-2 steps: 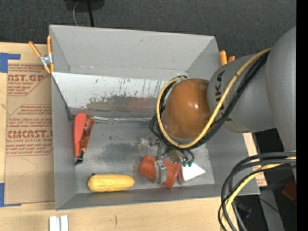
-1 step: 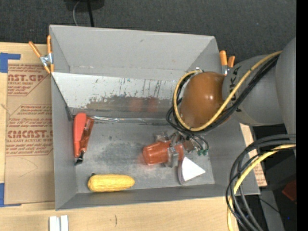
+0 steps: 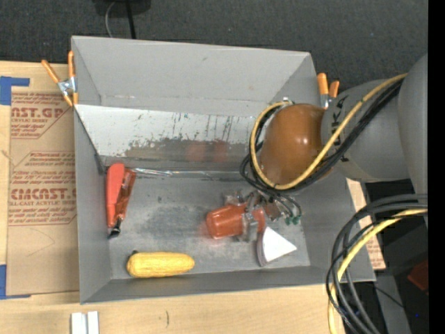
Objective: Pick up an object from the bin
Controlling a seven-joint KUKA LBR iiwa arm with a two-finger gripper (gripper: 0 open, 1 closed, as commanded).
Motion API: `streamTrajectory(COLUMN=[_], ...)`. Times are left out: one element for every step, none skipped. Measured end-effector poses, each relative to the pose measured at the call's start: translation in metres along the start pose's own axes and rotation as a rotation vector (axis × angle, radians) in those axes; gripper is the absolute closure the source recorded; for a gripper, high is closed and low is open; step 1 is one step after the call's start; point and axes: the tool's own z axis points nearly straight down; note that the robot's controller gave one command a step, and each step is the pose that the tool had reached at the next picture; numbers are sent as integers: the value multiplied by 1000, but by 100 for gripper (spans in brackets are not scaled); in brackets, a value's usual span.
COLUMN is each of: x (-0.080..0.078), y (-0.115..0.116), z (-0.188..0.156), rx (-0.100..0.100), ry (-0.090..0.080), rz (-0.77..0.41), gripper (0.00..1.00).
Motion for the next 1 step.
streamTrajectory(x=[-10], y=[-6], z=[-197], rx=[0], ry=[-1], rz=[-46], gripper=[100])
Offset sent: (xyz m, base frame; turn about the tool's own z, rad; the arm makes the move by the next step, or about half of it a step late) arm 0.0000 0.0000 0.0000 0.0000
